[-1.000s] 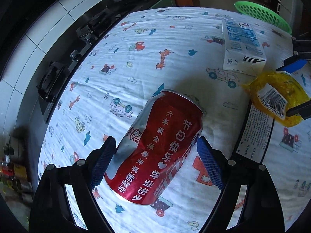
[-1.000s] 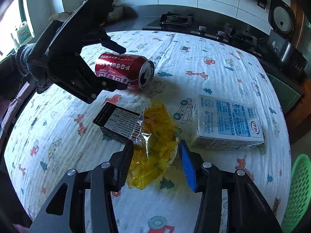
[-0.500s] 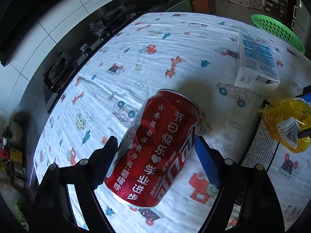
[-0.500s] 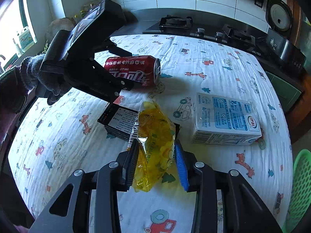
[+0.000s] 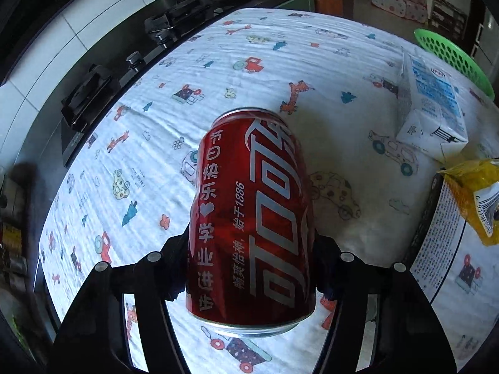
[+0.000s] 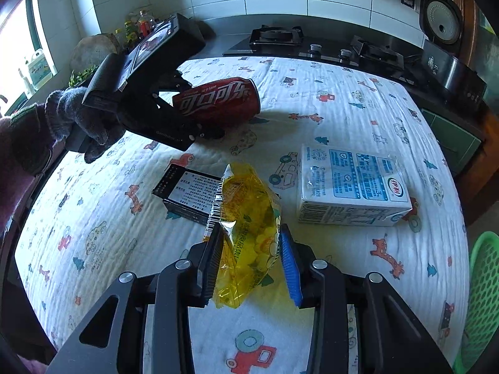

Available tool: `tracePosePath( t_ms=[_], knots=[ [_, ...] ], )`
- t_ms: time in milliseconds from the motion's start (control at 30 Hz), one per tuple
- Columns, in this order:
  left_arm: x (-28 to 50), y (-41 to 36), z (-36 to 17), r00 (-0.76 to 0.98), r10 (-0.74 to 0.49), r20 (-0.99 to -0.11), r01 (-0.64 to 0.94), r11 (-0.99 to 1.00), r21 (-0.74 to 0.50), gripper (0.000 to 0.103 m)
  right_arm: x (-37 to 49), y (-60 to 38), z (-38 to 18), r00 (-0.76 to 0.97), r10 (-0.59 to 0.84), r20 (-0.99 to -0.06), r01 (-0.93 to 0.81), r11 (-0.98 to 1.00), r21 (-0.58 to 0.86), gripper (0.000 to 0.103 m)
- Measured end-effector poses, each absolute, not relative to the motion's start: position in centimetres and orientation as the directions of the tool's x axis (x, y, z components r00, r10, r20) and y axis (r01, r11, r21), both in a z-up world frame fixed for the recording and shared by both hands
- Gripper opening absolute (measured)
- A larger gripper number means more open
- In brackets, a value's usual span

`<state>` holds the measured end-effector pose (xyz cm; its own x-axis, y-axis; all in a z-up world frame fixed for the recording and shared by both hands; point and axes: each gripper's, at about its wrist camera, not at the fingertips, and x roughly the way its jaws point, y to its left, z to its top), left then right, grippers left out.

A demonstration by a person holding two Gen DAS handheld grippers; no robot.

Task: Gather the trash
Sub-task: 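Drop the chip bag into the basket with the right gripper while the left carries the Coca-Cola can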

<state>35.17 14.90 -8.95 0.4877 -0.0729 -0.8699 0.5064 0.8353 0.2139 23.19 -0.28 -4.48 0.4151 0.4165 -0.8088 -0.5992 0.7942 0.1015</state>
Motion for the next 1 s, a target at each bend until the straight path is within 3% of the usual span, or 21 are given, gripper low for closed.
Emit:
tracePosePath(
  t_ms=[533, 767, 1000],
  knots=[
    [28.4, 9.7, -1.8, 0.616, -0.155, -0.773, 0.431, 0.887, 0.166, 0.062, 20.9, -5.7, -1.1, 0.500, 0.430, -0.752, -0.533, 0.837, 0.123, 0.031],
    [26.6, 3.2, 0.6, 0.634, -0.264, -0.727, 0.472, 0.876, 0.094, 0.062, 20.9, -13.7, -0.1, 0.586, 0.331, -0.739, -0.415, 0.906, 0.077, 0.031],
    [26.5, -4.4, 1.5, 0.619, -0.343, -0.706, 0.528, 0.848, 0.051, 0.062, 22.8, -24.9, -0.2, 0.655, 0.139, -0.743, -0.219, 0.976, -0.010, 0.031]
  ],
)
